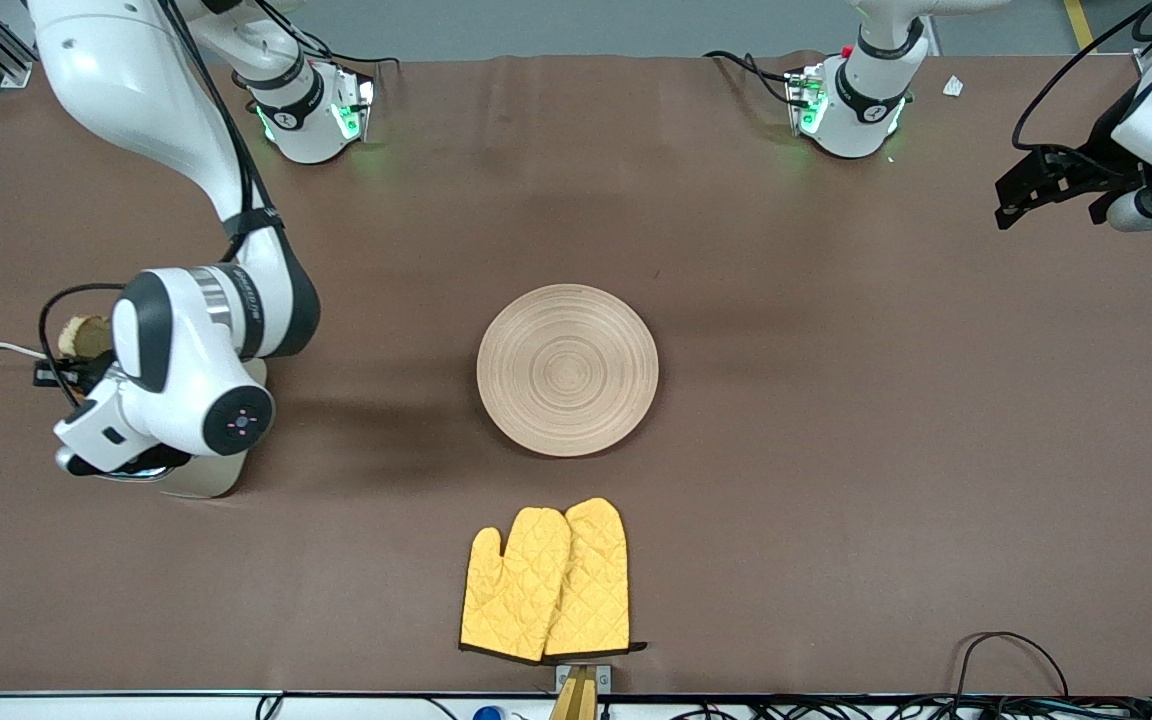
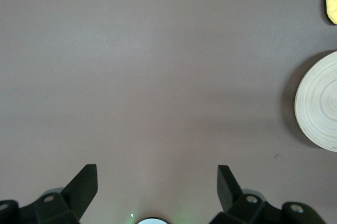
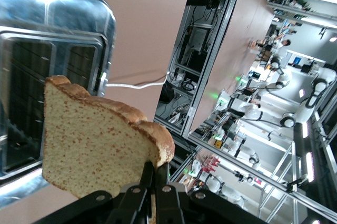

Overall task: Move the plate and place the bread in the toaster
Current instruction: 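Lower the bread into a toaster slot with the right gripper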

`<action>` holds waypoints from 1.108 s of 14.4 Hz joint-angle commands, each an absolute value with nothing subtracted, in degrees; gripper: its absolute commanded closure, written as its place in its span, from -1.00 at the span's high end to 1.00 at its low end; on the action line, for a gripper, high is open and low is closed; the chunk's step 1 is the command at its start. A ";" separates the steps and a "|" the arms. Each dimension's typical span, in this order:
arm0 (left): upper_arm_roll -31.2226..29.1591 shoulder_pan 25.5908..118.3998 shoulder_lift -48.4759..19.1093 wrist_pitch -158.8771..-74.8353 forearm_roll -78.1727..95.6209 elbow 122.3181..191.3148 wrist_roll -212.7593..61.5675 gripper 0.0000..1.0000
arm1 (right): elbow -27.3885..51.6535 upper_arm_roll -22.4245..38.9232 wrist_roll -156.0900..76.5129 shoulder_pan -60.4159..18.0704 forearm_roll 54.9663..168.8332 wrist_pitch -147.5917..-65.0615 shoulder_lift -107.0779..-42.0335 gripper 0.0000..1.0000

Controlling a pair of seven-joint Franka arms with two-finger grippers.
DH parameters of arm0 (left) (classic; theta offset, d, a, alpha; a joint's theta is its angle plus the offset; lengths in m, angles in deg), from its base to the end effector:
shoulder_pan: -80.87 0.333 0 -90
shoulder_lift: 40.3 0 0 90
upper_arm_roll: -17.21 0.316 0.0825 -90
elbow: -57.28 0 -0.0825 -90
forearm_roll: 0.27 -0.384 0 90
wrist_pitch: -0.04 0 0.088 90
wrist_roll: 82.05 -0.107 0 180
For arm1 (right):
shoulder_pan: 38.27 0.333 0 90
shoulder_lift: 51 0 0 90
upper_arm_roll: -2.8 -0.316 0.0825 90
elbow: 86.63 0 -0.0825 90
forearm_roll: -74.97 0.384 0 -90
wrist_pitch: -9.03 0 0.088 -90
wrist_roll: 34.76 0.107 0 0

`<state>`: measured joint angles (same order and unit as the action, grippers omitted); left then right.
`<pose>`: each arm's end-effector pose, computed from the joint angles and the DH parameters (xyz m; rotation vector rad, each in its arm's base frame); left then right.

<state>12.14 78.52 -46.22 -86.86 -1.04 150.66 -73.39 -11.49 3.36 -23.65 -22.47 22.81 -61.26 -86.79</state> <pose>0.5120 -0.0678 0.6472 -3.1176 -0.0356 0.0108 0.6588 0.0743 0.3901 2.0308 0.0842 -0.4893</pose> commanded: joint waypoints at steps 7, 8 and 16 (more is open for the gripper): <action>12.02 78.67 -44.79 -87.76 -1.50 149.39 -73.35 1.00 | -18.60 3.06 -21.49 -23.33 19.33 -63.31 -95.30 -0.99; 12.02 78.76 -44.18 -88.37 -1.59 149.30 -73.43 1.00 | -18.60 2.98 -21.57 -23.16 19.51 -62.52 -95.13 -0.99; 11.67 78.50 -43.29 -88.20 -1.41 148.86 -73.35 1.00 | -20.18 2.80 -9.64 -24.65 25.30 -62.43 -96.09 -0.99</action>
<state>12.07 78.53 -43.18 -89.33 -1.04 150.14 -73.39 -18.43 3.51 -14.36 -24.10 23.67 -62.79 -94.97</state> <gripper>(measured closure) 0.000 0.956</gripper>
